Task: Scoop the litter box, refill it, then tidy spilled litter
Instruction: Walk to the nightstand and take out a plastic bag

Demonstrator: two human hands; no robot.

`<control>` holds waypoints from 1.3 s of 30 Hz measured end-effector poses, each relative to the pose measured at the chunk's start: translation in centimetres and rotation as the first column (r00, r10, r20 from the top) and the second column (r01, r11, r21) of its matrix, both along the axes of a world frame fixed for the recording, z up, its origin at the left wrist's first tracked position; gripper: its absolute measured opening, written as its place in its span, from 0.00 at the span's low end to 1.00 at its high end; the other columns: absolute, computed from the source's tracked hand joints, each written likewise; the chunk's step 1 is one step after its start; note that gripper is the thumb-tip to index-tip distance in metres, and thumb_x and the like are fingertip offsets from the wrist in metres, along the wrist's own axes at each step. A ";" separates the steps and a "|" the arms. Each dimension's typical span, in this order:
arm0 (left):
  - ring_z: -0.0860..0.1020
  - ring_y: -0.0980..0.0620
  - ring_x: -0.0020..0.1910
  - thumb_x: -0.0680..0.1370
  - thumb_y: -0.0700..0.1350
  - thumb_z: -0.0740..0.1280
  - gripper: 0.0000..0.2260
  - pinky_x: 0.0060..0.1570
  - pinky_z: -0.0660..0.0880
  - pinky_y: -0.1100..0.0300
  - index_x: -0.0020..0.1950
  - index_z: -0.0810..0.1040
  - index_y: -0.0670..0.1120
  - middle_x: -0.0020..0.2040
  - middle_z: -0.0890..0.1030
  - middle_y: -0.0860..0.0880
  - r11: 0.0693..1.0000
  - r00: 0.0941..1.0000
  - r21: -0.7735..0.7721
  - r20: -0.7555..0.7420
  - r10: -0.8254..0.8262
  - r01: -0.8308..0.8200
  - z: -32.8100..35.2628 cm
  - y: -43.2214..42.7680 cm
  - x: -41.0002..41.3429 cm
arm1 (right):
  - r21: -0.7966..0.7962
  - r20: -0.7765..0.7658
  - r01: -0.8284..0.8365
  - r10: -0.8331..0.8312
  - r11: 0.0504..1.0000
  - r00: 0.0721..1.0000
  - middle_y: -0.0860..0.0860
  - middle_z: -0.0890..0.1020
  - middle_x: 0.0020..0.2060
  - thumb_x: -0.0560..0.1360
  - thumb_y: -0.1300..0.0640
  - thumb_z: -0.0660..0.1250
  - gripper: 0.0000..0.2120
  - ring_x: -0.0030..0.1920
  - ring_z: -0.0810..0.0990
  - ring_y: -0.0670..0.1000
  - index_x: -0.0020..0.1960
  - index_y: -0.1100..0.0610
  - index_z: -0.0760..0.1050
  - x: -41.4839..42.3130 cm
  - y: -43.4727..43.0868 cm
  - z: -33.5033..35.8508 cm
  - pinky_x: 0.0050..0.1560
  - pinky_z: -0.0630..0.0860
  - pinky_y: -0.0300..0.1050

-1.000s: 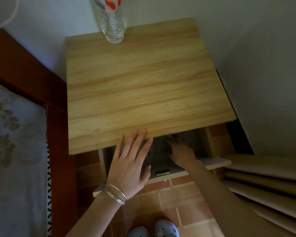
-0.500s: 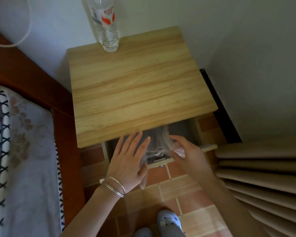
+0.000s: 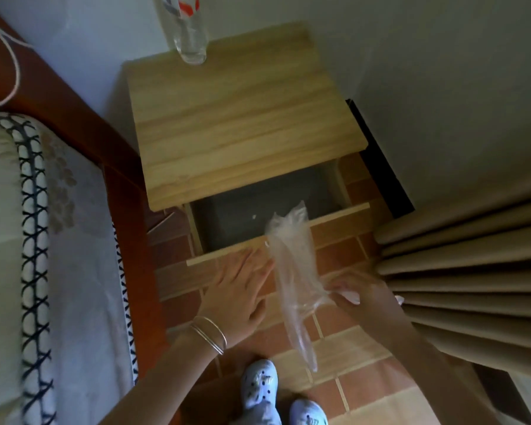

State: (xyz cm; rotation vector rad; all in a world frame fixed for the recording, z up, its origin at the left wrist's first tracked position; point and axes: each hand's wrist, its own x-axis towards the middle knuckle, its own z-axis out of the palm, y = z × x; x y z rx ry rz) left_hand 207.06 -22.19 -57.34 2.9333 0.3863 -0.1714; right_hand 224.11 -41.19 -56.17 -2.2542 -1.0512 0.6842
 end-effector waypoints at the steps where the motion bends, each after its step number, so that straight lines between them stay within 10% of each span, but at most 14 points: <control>1: 0.68 0.44 0.69 0.73 0.56 0.57 0.29 0.64 0.69 0.44 0.72 0.63 0.47 0.70 0.70 0.45 1.000 1.000 0.008 0.002 -0.008 0.008 -0.5 -0.5 -0.4 | -0.046 -0.008 -0.006 0.005 0.999 1.000 0.40 0.79 0.43 0.70 0.61 0.72 0.07 0.45 0.79 0.44 0.45 0.51 0.82 -0.4 -1.0 -0.5 0.46 0.73 0.36; 5: 0.73 0.46 0.65 0.66 0.55 0.71 0.34 0.59 0.72 0.51 0.69 0.67 0.46 0.66 0.74 0.45 0.996 0.998 0.066 -0.004 -0.058 0.058 -2.8 -2.2 -1.6 | -0.346 0.012 -0.076 0.086 0.935 0.996 0.41 0.78 0.48 0.74 0.55 0.67 0.06 0.50 0.78 0.45 0.49 0.46 0.79 -1.6 -4.2 -2.8 0.49 0.73 0.41; 10: 0.70 0.44 0.68 0.63 0.56 0.75 0.38 0.63 0.65 0.45 0.69 0.70 0.44 0.68 0.71 0.42 0.975 0.995 0.211 -0.079 -0.053 0.069 -6.5 -0.1 -2.0 | -0.326 0.024 -0.029 0.039 0.945 0.999 0.40 0.76 0.46 0.75 0.56 0.66 0.07 0.49 0.78 0.43 0.51 0.48 0.79 -2.5 -5.0 -5.8 0.45 0.69 0.35; 20: 0.34 0.48 0.74 0.79 0.56 0.52 0.33 0.71 0.30 0.52 0.74 0.34 0.46 0.74 0.33 0.46 0.893 0.971 0.406 -0.205 -0.121 0.196 -11.0 4.3 -0.4 | -0.154 0.118 -0.001 0.020 0.988 0.993 0.44 0.78 0.51 0.74 0.56 0.67 0.07 0.47 0.80 0.49 0.52 0.51 0.78 -2.1 1.4 -9.5 0.44 0.76 0.44; 39: 0.35 0.55 0.74 0.77 0.58 0.54 0.36 0.72 0.34 0.50 0.75 0.36 0.48 0.76 0.36 0.52 0.915 0.980 0.397 -0.197 0.003 0.077 -9.3 9.3 3.6 | 0.109 0.136 0.083 -0.097 0.991 0.986 0.49 0.80 0.49 0.72 0.62 0.69 0.10 0.45 0.81 0.50 0.53 0.56 0.79 1.5 8.0 -8.0 0.44 0.79 0.50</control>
